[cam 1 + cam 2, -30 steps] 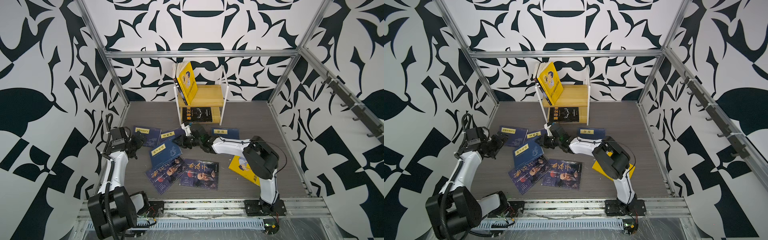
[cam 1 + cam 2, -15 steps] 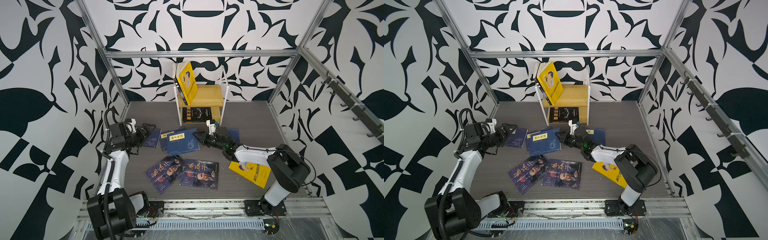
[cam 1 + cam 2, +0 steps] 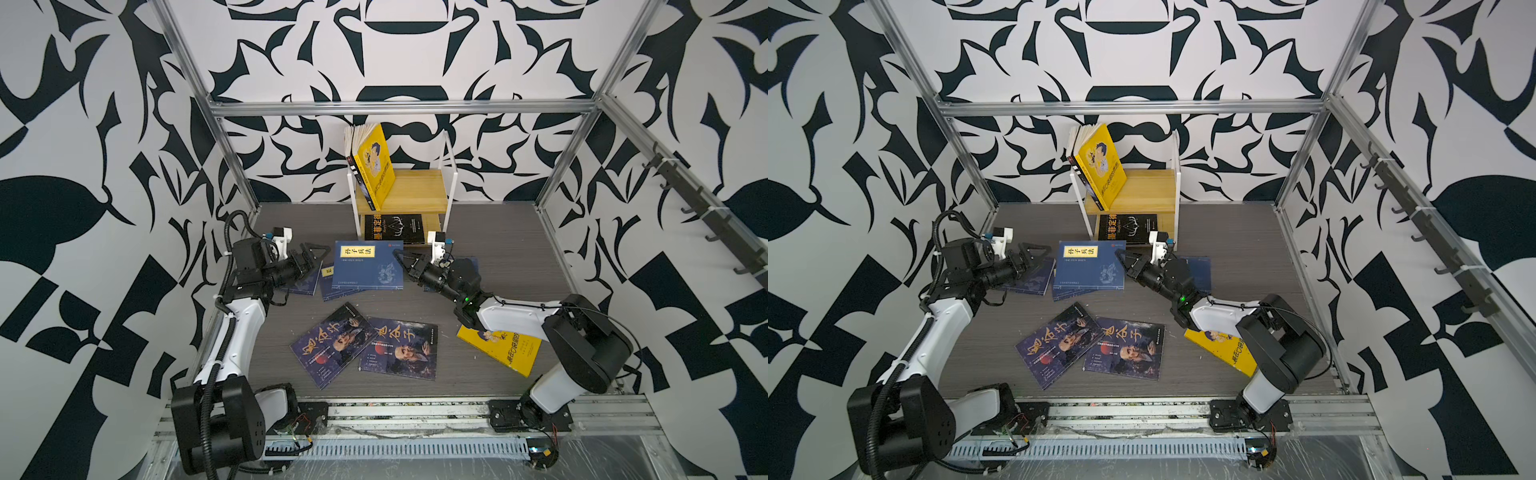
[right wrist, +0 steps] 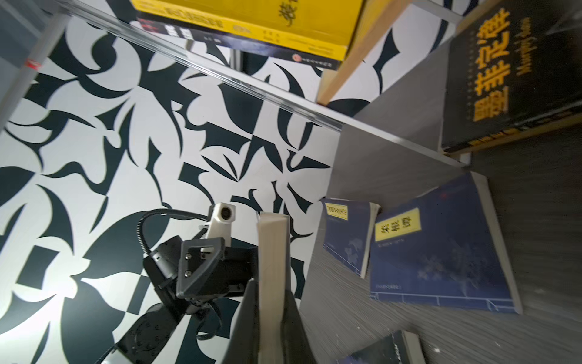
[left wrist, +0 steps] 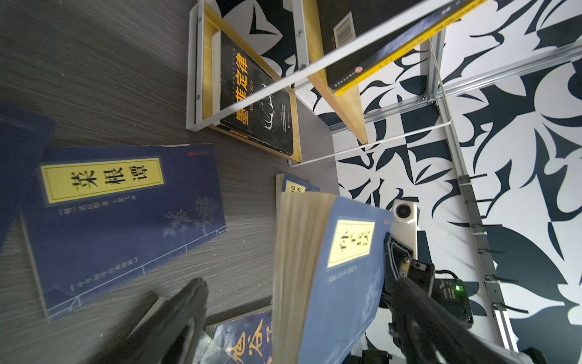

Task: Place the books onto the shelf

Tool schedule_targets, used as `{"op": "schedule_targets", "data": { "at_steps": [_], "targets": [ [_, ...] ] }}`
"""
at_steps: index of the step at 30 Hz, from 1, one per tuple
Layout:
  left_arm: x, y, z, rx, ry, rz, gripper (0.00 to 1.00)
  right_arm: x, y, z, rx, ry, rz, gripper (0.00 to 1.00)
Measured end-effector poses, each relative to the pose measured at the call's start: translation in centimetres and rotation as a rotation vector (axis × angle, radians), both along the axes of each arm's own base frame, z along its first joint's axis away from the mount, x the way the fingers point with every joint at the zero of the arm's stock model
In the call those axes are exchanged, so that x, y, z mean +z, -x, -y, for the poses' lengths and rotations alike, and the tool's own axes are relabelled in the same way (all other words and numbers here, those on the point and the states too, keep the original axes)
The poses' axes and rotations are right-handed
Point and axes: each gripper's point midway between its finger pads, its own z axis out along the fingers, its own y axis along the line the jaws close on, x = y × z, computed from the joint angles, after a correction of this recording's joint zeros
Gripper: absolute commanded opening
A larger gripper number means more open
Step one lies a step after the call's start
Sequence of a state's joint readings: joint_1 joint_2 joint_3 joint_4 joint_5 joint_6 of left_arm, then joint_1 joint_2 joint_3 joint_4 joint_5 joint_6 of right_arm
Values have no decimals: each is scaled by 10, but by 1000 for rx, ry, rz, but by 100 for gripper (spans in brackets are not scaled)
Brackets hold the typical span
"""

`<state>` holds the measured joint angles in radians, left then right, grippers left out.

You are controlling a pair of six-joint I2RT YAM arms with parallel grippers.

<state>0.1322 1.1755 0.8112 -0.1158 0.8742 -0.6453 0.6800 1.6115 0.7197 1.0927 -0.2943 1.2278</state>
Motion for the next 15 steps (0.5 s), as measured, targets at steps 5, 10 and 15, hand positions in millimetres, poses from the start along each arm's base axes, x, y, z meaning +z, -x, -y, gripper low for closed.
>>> {"op": "schedule_targets", "data": {
  "at_steps": [5,10,15],
  "targets": [
    [-4,3,14,-54,3,-6,95,0,-2,-5,19,-38,14,0],
    [6,3,20,-85,33,-6,80,-15,-4,-10,35,-42,-18,0],
    [8,-2,20,-84,54,-10,56,-24,-10,-18,51,-56,-50,0]
  ]
}}
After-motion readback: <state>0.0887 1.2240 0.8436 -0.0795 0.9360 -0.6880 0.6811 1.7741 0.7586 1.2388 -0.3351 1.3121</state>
